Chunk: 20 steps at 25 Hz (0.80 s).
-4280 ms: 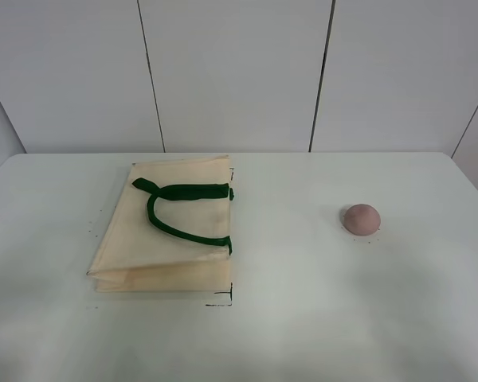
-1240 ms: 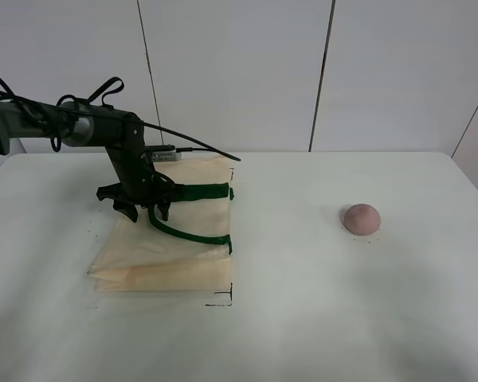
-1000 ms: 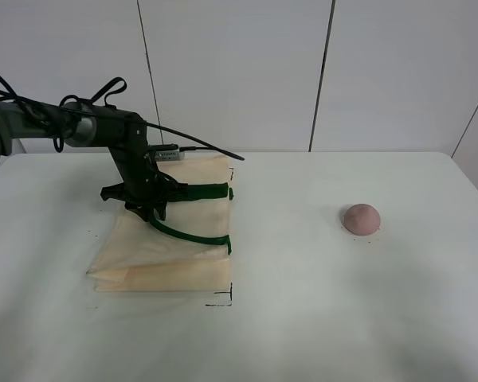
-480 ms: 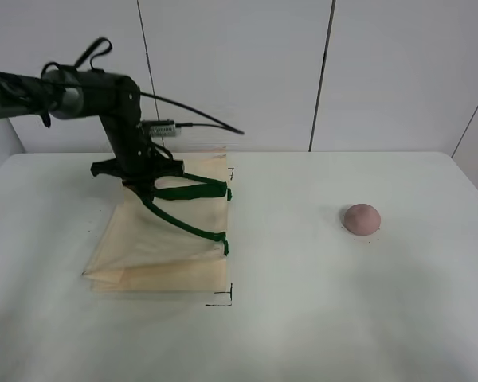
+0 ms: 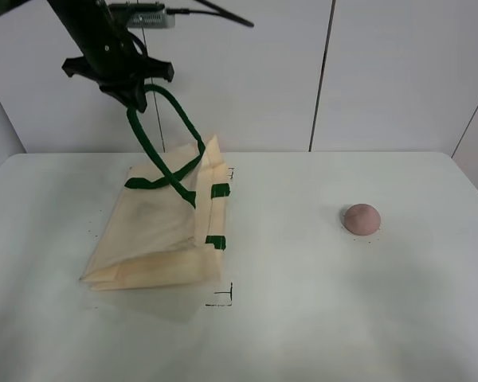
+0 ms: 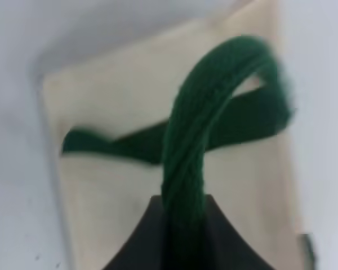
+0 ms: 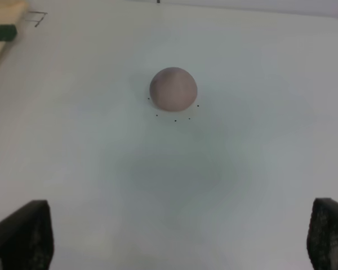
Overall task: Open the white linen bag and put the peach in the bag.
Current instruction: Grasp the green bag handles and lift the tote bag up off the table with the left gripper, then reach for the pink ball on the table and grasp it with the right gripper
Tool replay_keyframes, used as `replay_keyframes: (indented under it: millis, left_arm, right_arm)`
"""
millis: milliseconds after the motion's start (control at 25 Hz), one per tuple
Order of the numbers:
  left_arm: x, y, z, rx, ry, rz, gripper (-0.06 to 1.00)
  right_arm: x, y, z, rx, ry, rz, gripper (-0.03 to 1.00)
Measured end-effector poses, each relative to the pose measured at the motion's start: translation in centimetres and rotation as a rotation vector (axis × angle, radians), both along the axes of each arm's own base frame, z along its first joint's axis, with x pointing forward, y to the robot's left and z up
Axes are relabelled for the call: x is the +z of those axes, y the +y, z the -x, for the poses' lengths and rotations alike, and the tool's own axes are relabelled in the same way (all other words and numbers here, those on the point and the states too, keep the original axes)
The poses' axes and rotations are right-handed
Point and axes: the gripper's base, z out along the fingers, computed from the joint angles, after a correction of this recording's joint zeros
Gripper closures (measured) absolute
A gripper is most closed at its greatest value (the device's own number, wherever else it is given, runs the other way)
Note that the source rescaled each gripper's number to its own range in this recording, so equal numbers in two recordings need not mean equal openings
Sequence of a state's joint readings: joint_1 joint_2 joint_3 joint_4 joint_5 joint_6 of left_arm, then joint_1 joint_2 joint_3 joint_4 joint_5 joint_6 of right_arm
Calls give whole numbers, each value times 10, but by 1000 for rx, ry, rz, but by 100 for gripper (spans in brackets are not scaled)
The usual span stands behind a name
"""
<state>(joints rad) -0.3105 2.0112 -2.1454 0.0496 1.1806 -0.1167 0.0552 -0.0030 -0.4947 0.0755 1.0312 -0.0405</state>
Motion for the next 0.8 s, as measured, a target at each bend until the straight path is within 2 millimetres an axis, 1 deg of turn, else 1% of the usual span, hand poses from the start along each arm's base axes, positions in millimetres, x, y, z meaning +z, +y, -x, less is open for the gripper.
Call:
replay_keyframes:
  millis: [160,240,360,440,560,600,720,800]
  left_arm:
    - [33,-11,20,-54,-78,29,94]
    - [42,-14,27,-70,-101,35,94]
    - [47,-15,31,-77,-112,38,94]
    - [48,-15,31,-78,-113,38,94]
    - [50,-14,33,-78,-119,40,94]
    - [51,-14,33,-78,-120,41,94]
    - [51,-14,33,-78,-121,40,94]
    - [51,-14,33,-77,-122,37,94]
  right_arm:
    - [0,0,0,0,-1,0,-3]
    - [0,0,0,0,-1,0,-3]
    - [0,0,-1,0,7,0,-3]
    - [1,0,-8,0,45,2,-3]
    - [11,2,-31,-3,99,0,-3]
    - [14,2,-43,-5,127,1,-3]
    - [25,4,-86,-12,204,2,-3]
    - [26,6,-124,-16,298,7,-3]
